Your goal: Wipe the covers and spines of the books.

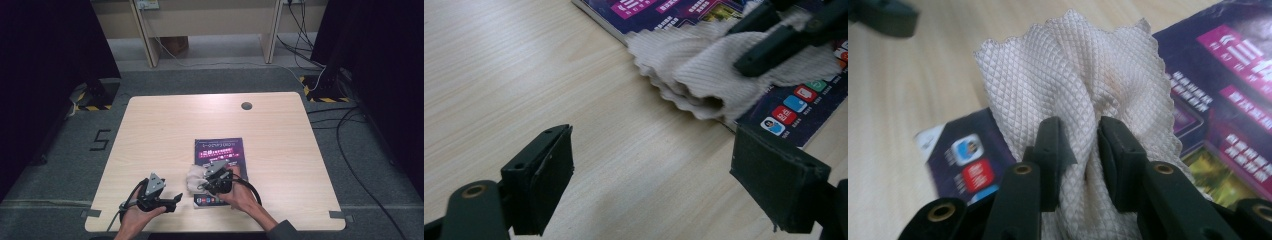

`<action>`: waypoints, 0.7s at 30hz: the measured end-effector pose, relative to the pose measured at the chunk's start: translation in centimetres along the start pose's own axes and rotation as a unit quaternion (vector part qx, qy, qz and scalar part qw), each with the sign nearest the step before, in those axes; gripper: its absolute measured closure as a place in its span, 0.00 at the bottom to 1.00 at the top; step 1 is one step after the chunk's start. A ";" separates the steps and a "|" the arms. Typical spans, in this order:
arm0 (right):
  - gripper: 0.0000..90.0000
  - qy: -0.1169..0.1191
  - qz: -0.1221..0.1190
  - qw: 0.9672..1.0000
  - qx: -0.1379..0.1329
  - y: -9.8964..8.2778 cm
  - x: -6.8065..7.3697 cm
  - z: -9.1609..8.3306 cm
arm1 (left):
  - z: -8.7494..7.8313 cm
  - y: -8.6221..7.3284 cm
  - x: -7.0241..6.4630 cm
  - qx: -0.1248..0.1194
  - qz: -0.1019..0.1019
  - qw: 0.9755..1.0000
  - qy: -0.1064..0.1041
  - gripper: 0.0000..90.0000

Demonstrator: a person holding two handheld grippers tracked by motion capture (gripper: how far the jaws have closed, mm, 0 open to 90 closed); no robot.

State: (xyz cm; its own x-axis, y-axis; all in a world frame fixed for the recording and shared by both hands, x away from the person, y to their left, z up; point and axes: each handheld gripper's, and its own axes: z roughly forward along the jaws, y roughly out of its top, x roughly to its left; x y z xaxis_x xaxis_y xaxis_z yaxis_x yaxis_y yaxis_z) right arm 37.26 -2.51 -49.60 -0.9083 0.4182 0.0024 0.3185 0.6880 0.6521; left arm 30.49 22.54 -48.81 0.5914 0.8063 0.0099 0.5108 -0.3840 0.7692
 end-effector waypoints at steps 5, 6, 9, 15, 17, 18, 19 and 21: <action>0.79 0.009 -0.007 1.000 0.001 -1.2 0.8 -1.1 | 0.1 0.0 -0.1 0.003 0.001 1.000 0.000 0.18; 0.79 0.013 -0.007 1.000 0.002 -1.4 0.8 -1.3 | 0.0 0.0 -0.1 0.003 0.001 1.000 0.000 0.18; 0.79 0.014 -0.006 1.000 0.003 -2.1 0.9 -1.9 | 0.0 0.0 -0.1 0.002 0.001 1.000 0.000 0.18; 0.79 0.004 0.006 1.000 0.002 -3.5 0.3 -3.1 | 0.0 0.0 -0.1 0.004 0.002 1.000 -0.001 0.18; 0.79 -0.008 0.015 1.000 0.001 -4.3 -0.3 -3.9 | 0.1 0.0 -0.1 0.004 0.002 1.000 -0.001 0.18; 0.79 -0.011 0.018 1.000 0.001 -4.6 -0.6 -4.1 | 0.1 0.0 -0.1 0.004 0.003 1.000 -0.001 0.18; 0.79 -0.018 0.023 1.000 0.002 -4.9 -0.9 -4.4 | 0.1 0.0 -0.1 0.004 0.003 1.000 -0.001 0.18; 0.79 -0.026 0.030 0.999 -0.001 -5.2 -1.4 -4.7 | 0.1 0.0 -0.2 0.004 0.002 1.000 -0.002 0.18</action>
State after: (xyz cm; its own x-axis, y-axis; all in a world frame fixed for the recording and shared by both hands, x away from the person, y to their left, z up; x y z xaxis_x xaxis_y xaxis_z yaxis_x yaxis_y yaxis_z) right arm 35.62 -9.46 -49.48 -0.8726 0.4884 0.0018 0.3710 0.6604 0.6529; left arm 30.46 22.37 -48.89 0.5965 0.8026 0.0109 0.5125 -0.3912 0.7644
